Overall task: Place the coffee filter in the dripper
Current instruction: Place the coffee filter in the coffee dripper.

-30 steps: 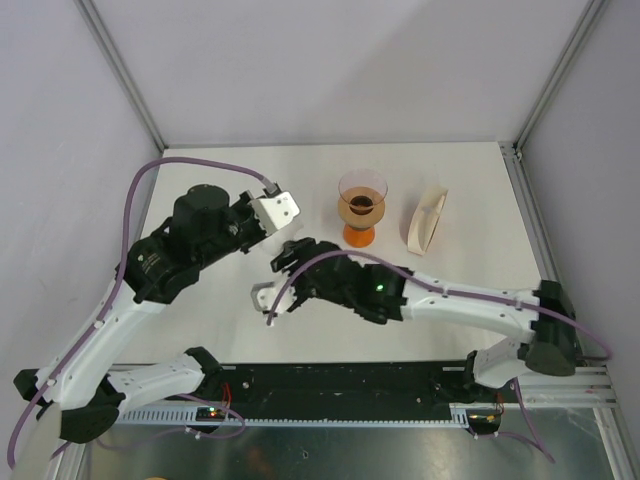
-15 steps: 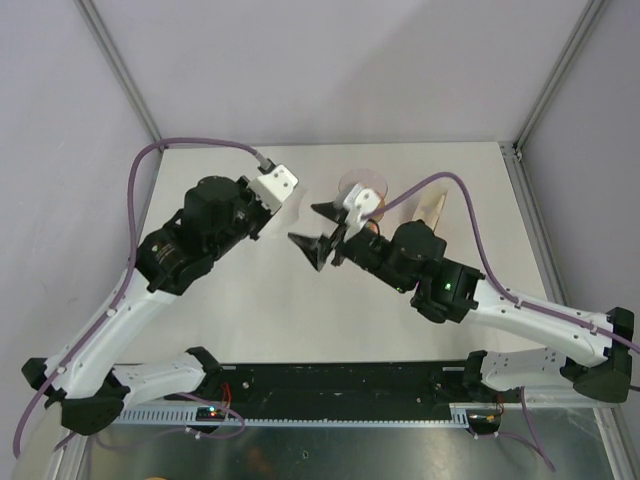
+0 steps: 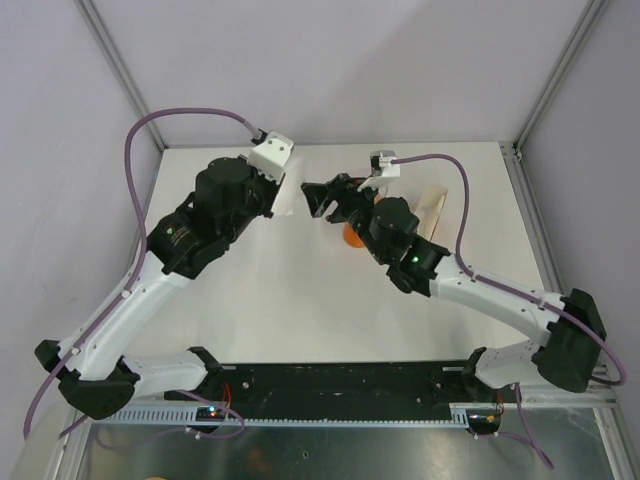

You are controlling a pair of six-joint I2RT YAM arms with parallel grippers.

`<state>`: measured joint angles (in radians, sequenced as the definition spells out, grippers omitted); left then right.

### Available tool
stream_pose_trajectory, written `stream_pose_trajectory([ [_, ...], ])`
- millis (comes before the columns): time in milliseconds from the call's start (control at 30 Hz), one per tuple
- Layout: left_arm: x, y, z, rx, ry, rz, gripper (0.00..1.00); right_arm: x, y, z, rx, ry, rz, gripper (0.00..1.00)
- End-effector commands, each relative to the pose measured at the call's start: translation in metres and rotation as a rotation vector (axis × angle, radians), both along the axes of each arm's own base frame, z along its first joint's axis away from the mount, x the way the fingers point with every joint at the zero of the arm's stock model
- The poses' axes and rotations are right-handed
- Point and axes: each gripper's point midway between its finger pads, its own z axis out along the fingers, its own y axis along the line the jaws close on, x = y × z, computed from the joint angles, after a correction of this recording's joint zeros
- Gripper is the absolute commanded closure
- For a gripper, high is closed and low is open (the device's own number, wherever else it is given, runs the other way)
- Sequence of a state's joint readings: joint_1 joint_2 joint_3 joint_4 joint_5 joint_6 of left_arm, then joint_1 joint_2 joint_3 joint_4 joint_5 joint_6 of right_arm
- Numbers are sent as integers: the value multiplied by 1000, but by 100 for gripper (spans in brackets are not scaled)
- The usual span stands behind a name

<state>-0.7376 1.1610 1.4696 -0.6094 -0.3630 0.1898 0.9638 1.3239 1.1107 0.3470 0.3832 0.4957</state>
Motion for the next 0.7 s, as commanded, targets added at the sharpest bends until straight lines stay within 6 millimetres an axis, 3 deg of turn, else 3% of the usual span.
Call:
stream_pose_trajectory([
  [0, 3, -1, 29, -107, -50, 37, 100, 6, 15, 24, 188, -15, 50, 32],
  [300, 5, -7, 28, -101, -52, 17, 100, 24, 30, 8, 185, 15, 60, 41],
  [500, 1, -11, 31, -97, -62, -15, 100, 48, 39, -7, 175, 52, 30, 67],
  [567, 0, -10, 28, -86, -61, -19, 100, 54, 38, -6, 161, 41, 3, 83],
  [667, -1, -7, 20, -54, -60, -21, 100, 59, 35, -1, 128, 12, -36, 97],
])
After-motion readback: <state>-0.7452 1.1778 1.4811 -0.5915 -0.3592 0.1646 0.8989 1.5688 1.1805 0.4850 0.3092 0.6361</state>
